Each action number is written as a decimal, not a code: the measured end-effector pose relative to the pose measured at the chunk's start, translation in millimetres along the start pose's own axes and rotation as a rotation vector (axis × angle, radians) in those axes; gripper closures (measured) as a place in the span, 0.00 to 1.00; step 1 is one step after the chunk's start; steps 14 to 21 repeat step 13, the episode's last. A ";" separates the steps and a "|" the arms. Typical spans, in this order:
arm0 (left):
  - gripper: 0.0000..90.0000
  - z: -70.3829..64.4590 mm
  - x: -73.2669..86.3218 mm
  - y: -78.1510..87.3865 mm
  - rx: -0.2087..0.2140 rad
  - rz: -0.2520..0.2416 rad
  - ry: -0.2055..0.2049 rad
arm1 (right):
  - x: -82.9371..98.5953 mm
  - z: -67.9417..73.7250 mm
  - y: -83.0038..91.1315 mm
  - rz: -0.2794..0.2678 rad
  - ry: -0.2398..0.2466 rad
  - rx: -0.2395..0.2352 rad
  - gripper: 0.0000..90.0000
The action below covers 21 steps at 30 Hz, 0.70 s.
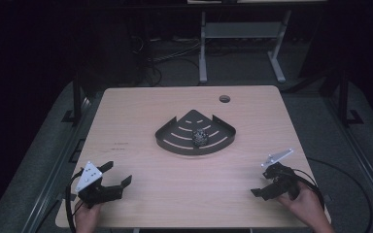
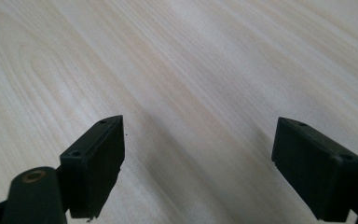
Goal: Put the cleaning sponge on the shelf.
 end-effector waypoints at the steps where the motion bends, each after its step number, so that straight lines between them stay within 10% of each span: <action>1: 0.15 0.0 0.0 0.0 0.000 0.000 0.000 | 0.0 0.0 0.0 0.000 0.000 0.000 0.18; 21: 0.15 -0.4 0.1 -1.5 -0.002 0.004 -0.008 | 17.4 8.3 5.0 -0.029 -0.011 0.013 0.18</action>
Point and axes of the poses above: each handheld gripper's, and its own axes: y roughly backward along the jaws, x roughly out of its underside, z roughly to its left, the point moved 7 cm from there along -y, roughly forward along the jaws, and after that the axes turned 2 degrees about z, right-handed, at the moved point
